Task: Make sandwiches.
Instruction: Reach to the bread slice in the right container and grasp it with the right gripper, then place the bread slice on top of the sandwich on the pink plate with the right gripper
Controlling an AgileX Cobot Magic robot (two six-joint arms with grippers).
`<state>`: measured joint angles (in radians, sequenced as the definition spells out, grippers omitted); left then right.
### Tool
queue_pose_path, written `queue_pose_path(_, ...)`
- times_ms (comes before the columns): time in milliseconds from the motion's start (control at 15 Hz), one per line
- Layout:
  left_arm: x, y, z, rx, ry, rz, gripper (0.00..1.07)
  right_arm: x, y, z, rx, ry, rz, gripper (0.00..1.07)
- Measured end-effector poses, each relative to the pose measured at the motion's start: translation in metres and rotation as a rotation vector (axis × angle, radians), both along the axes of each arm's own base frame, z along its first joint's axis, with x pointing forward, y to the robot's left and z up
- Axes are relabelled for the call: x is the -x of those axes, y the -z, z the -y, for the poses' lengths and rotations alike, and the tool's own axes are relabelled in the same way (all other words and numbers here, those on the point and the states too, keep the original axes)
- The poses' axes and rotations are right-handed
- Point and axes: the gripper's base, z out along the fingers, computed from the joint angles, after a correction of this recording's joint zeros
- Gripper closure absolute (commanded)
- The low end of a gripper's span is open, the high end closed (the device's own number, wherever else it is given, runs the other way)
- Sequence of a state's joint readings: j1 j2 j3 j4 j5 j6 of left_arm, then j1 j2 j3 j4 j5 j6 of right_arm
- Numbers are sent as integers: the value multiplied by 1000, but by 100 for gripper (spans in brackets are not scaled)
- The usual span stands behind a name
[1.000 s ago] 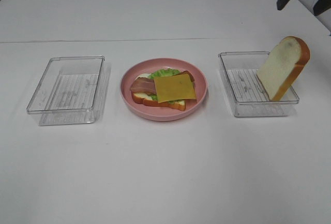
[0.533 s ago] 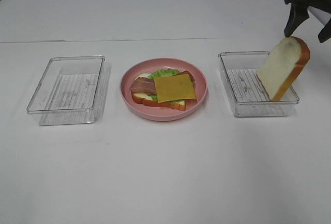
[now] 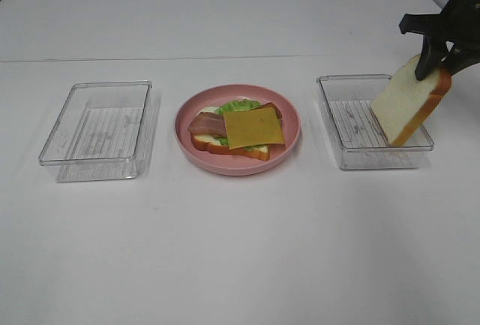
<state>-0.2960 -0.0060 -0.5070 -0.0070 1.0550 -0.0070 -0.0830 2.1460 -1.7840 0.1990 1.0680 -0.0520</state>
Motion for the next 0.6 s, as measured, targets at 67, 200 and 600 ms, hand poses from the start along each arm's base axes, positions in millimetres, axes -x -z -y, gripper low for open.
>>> queue_pose_path(67,0,0,0,0,0,0,29,0,0,-1,-9,2,1,107)
queue_pose_path(200,0,0,0,0,0,0,29,0,0,-2,-21,4,-5,107)
queue_pose_path(600,0,0,0,0,0,0,29,11,-42,-11,-108,13,63,107)
